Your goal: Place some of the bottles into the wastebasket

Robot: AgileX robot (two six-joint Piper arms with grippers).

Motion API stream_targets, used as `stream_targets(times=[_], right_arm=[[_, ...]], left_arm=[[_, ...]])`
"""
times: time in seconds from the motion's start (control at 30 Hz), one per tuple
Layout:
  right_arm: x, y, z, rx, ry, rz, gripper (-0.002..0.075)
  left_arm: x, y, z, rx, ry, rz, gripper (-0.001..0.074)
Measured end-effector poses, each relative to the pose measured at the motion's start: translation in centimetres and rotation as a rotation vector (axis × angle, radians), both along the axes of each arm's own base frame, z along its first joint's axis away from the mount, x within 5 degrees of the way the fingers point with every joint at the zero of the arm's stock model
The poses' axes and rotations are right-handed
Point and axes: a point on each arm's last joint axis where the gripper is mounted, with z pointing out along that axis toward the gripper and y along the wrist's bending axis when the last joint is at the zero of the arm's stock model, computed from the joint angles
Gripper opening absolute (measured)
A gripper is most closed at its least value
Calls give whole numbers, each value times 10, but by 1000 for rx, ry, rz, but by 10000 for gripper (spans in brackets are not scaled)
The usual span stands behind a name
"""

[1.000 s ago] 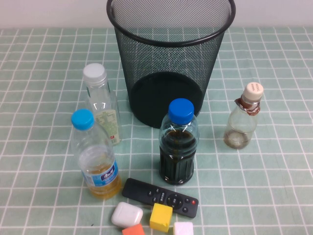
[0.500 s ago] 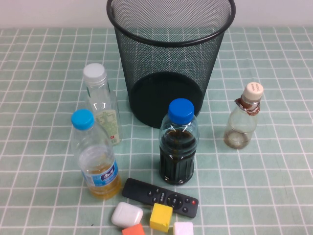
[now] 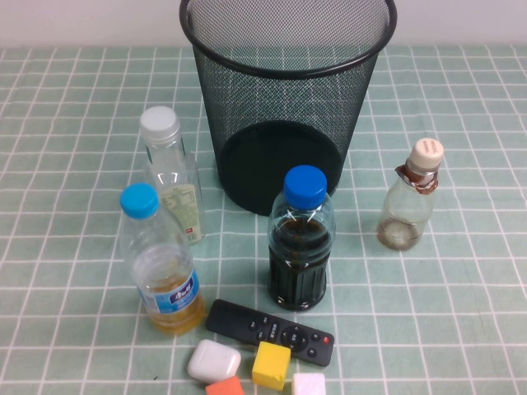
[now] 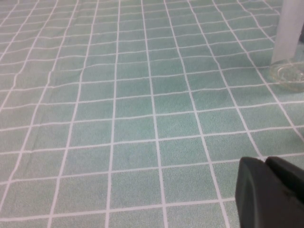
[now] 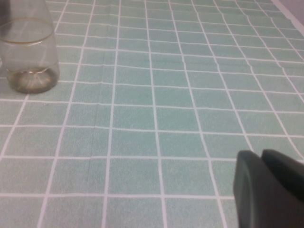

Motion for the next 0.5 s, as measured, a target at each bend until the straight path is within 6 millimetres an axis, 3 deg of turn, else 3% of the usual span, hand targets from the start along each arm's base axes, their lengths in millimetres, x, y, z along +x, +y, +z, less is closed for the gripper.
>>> stream_targets(times=[0.13, 0.5], right_arm=[[0, 0, 0, 0, 0, 0, -8], [0, 0, 0, 0, 0, 0, -8]], left_arm=[[1, -1, 3, -46, -28, -1, -6], [3, -4, 24, -397, -218, 18, -6]])
